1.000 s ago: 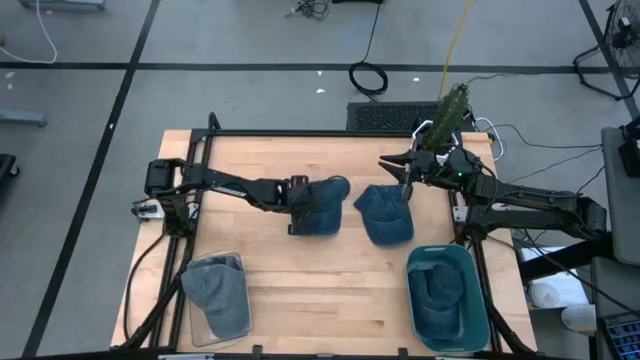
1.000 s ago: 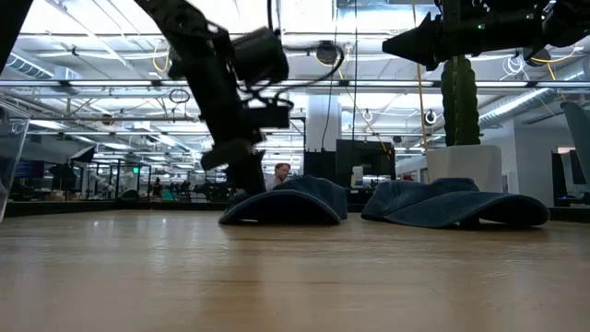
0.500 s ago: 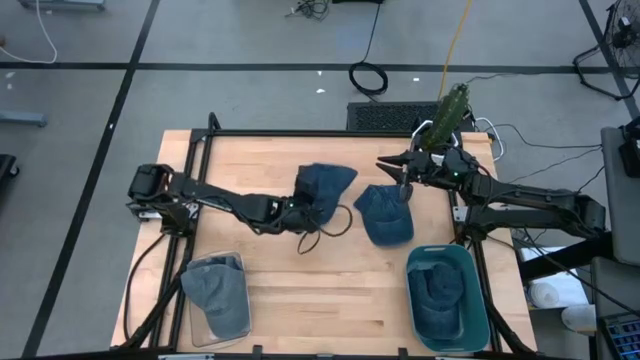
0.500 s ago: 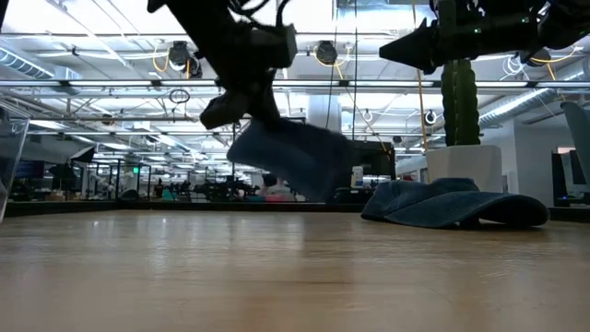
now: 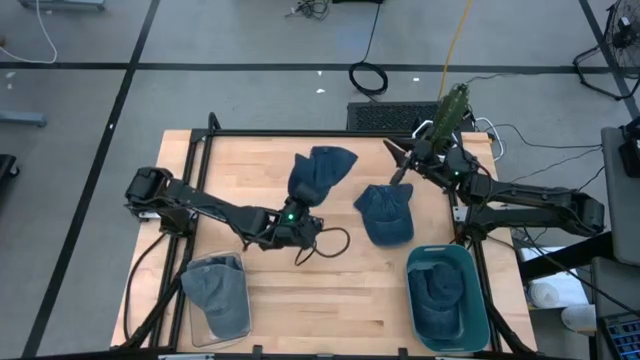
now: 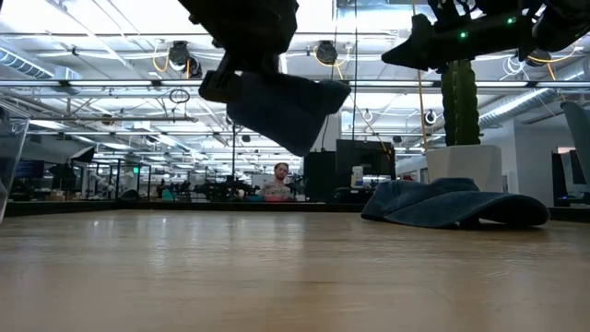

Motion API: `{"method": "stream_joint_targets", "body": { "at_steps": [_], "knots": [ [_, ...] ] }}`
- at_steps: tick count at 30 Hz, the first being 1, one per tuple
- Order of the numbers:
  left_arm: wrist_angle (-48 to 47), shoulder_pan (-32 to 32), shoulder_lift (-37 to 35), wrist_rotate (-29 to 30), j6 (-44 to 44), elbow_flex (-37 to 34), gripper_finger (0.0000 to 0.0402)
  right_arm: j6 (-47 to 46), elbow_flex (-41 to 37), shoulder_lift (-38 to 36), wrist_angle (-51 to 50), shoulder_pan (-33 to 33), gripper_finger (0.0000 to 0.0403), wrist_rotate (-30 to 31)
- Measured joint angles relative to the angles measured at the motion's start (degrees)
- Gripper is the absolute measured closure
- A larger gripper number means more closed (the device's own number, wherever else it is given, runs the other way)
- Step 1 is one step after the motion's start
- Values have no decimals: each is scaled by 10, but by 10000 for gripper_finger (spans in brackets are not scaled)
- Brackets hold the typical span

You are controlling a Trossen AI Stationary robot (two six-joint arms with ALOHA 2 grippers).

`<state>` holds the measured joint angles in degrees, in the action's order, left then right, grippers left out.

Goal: Pick & Place hat
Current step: Put the left blue cap into the blue bin

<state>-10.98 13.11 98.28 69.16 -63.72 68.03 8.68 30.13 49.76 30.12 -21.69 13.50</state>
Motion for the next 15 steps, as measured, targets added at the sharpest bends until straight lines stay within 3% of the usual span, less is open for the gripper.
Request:
{"method": "stream_joint_targets", "body": {
  "at_steps": [12,15],
  "knots": [
    [23,49,0,12,-146,0,399,-70,1,14,-5,0,325,-3],
    [17,63,0,6,-151,0,398,-99,28,19,-47,0,301,-50]
  ]
}}
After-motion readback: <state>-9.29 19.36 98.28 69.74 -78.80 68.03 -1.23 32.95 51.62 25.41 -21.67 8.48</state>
